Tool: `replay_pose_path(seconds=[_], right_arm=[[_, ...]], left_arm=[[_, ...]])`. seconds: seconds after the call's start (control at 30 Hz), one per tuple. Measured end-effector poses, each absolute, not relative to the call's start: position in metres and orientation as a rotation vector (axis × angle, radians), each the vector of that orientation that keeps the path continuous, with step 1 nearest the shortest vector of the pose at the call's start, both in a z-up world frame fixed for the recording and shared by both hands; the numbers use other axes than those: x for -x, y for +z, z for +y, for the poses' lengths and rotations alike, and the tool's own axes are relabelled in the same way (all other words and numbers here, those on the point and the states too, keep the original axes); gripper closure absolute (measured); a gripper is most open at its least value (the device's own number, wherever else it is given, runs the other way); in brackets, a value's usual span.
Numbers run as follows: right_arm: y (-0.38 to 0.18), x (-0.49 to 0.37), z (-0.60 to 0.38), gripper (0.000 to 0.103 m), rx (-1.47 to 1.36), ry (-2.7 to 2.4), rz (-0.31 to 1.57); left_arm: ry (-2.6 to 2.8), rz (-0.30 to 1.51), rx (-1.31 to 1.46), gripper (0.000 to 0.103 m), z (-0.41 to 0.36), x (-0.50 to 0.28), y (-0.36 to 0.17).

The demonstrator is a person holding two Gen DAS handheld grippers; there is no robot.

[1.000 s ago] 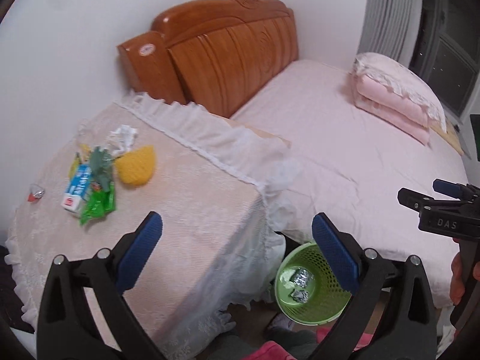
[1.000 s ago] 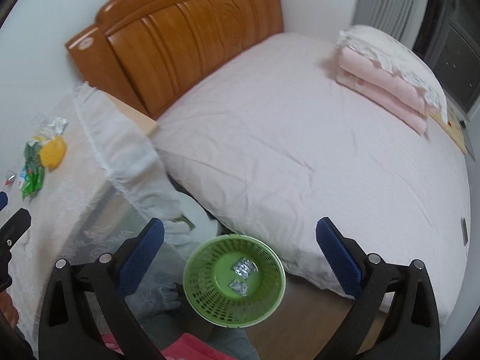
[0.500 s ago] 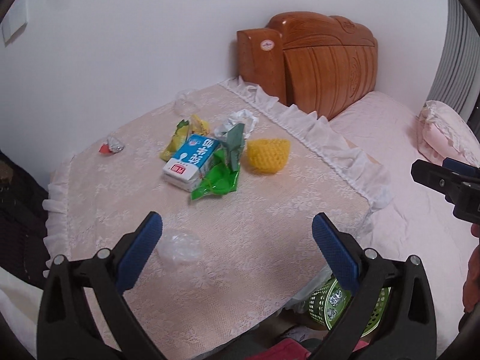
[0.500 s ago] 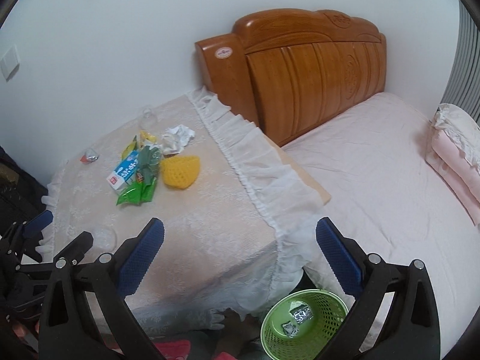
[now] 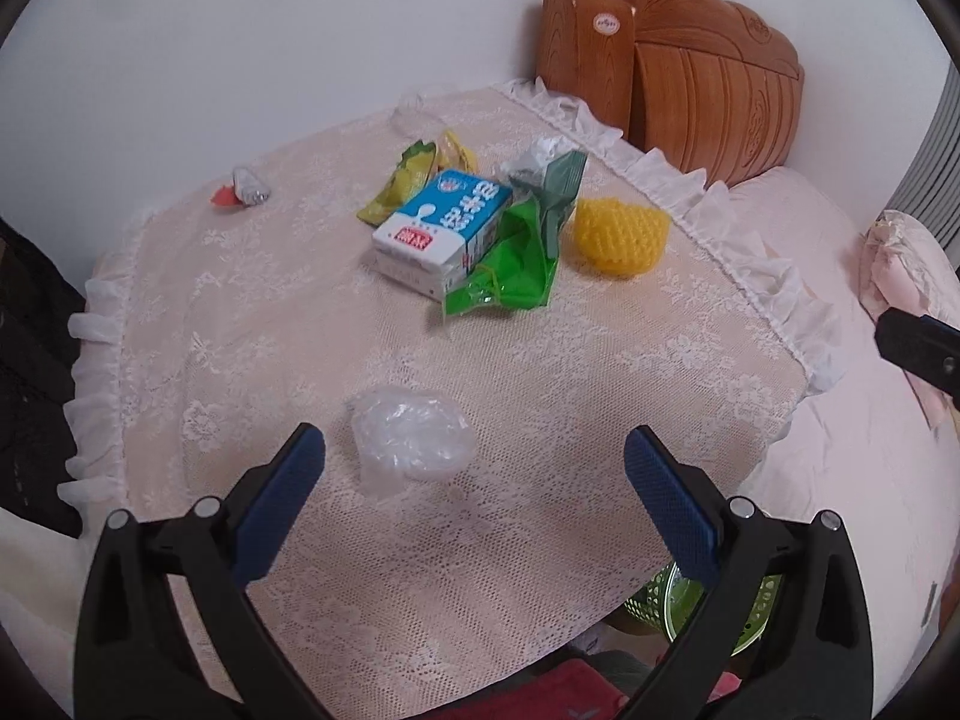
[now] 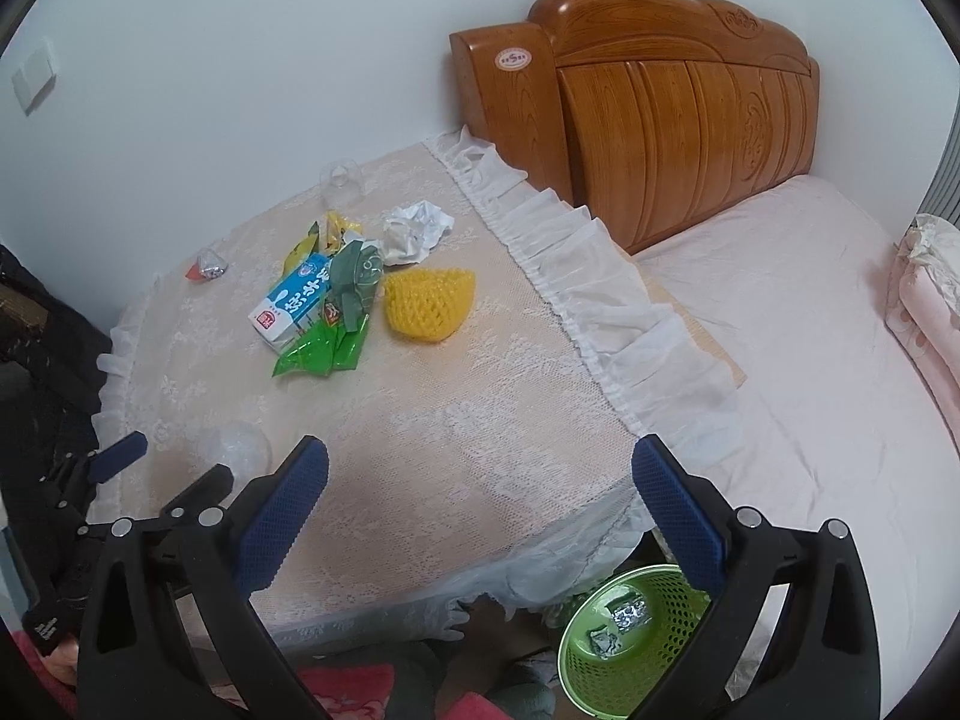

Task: Collect trash
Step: 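Move both tools back toward the table, then grasp the clear plastic bag with the left tool while the right tool grasps the yellow foam net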

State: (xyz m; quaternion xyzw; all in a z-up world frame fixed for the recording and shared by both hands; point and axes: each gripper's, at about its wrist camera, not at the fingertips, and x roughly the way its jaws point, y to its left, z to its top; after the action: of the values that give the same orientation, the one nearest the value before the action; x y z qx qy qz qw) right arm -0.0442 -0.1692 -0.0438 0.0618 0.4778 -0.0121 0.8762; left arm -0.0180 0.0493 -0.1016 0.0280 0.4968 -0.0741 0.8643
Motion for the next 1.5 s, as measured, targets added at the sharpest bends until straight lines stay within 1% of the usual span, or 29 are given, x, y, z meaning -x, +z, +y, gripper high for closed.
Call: replay_pose_path(seconds=[0.17, 0.27, 0.33, 0.4, 0.43, 0.53, 0.6, 0.77, 0.97, 1.2, 1.23, 1.27, 1.33, 1.43, 1.5], right_arm=[[-0.060, 0.037, -0.162, 0.002, -0.148, -0.026, 1.055], [-0.065, 0.034, -0.157, 0.002, -0.142, -0.036, 1.071], [-0.067, 0.032, -0.154, 0.002, -0.137, -0.042, 1.077], [-0.070, 0.030, -0.151, 0.002, -0.131, -0.048, 1.085], [-0.071, 0.029, -0.150, 0.002, -0.129, -0.051, 1.088], [-0.077, 0.024, -0.149, 0.002, -0.131, -0.056, 1.101], [-0.082, 0.020, -0.148, 0.002, -0.135, -0.056, 1.111], [-0.095, -0.003, -0.144, 0.002, -0.122, -0.053, 1.123], [-0.121, -0.066, -0.139, 0.002, -0.105, -0.066, 1.119], [-0.161, -0.132, -0.135, 0.003, -0.182, -0.064, 1.174], [-0.165, -0.136, -0.133, 0.004, -0.191, -0.060, 1.178], [-0.168, -0.139, -0.132, 0.008, -0.198, -0.060, 1.178], [-0.172, -0.141, -0.131, 0.033, -0.219, -0.042, 1.184], [-0.167, -0.135, -0.133, 0.053, -0.245, -0.026, 1.163], [-0.162, -0.128, -0.137, 0.063, -0.263, -0.011, 1.154]], left_arm=[[-0.112, 1.121, -0.067, 0.008, 0.059, -0.007, -0.151], [-0.127, 1.175, -0.055, 0.020, 0.063, -0.018, -0.171], [-0.133, 1.208, -0.034, 0.033, 0.067, -0.022, -0.179], [-0.134, 1.216, -0.014, 0.039, 0.071, -0.024, -0.182], [-0.135, 1.209, -0.016, 0.044, 0.071, -0.024, -0.180], [-0.154, 1.212, -0.019, 0.052, 0.073, -0.025, -0.179], [-0.160, 1.218, -0.007, 0.055, 0.074, -0.026, -0.177], [-0.197, 1.196, 0.025, 0.058, 0.077, -0.029, -0.160], [-0.249, 1.118, 0.002, 0.058, 0.071, -0.042, -0.128], [-0.290, 1.095, -0.039, 0.058, 0.060, -0.051, -0.119], [-0.294, 1.095, -0.047, 0.058, 0.058, -0.051, -0.120], [-0.299, 1.098, -0.052, 0.058, 0.058, -0.050, -0.120], [-0.305, 1.104, -0.050, 0.058, 0.058, -0.047, -0.121], [-0.310, 1.105, -0.044, 0.058, 0.056, -0.044, -0.120], [-0.312, 1.094, -0.048, 0.058, 0.053, -0.041, -0.116]])
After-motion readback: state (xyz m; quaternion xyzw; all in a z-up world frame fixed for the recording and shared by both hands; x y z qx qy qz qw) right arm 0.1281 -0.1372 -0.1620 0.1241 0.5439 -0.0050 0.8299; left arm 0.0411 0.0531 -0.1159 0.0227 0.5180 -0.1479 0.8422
